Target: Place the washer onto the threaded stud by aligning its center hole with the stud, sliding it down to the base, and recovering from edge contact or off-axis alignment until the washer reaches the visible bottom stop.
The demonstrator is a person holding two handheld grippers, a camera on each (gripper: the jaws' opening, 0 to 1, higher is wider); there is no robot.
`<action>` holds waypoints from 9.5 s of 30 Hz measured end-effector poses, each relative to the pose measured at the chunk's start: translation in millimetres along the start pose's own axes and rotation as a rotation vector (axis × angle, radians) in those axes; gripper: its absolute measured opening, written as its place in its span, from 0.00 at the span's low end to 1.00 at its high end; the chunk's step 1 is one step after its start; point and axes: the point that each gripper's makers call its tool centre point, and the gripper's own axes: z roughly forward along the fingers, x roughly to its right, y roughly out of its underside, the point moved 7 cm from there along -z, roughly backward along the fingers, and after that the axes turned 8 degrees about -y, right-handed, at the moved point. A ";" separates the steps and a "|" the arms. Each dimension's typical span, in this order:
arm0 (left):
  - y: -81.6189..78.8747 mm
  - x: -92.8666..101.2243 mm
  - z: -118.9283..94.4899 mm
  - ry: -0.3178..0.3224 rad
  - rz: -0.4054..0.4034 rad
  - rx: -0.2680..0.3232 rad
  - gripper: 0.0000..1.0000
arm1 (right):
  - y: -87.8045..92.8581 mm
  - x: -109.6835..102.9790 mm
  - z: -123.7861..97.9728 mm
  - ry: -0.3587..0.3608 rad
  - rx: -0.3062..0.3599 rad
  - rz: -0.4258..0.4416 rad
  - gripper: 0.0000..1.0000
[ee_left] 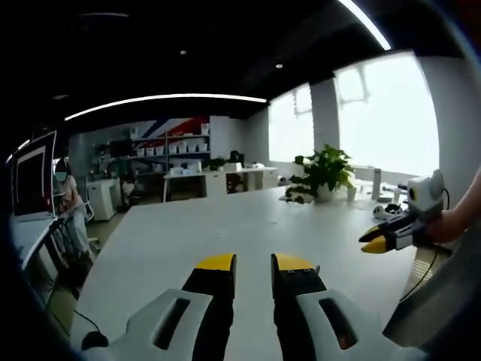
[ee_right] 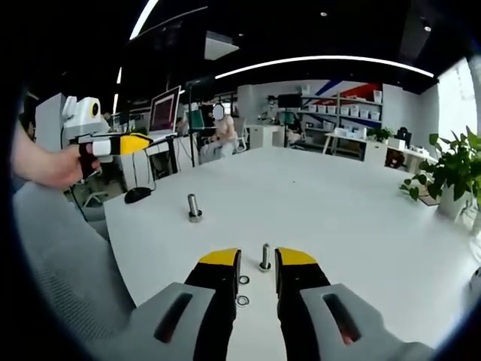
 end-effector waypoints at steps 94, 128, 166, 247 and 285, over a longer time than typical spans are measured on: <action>-9.4 -6.7 -2.9 0.036 -0.103 0.065 0.16 | 78.4 -31.5 55.8 0.070 -0.290 0.147 0.22; -8.8 -4.7 -2.3 0.037 -0.074 0.067 0.16 | 96.0 -24.9 59.0 0.130 -0.255 0.193 0.21; -8.2 -6.2 -2.5 0.039 -0.087 0.063 0.15 | 96.4 -25.2 63.6 0.115 -0.276 0.137 0.15; -10.5 -6.9 -2.0 0.045 -0.120 0.072 0.15 | 93.5 -16.5 44.3 0.132 -0.459 0.183 0.12; -11.6 -7.8 -2.0 0.040 -0.127 0.076 0.15 | 87.3 -22.0 54.5 0.066 -0.528 0.063 0.05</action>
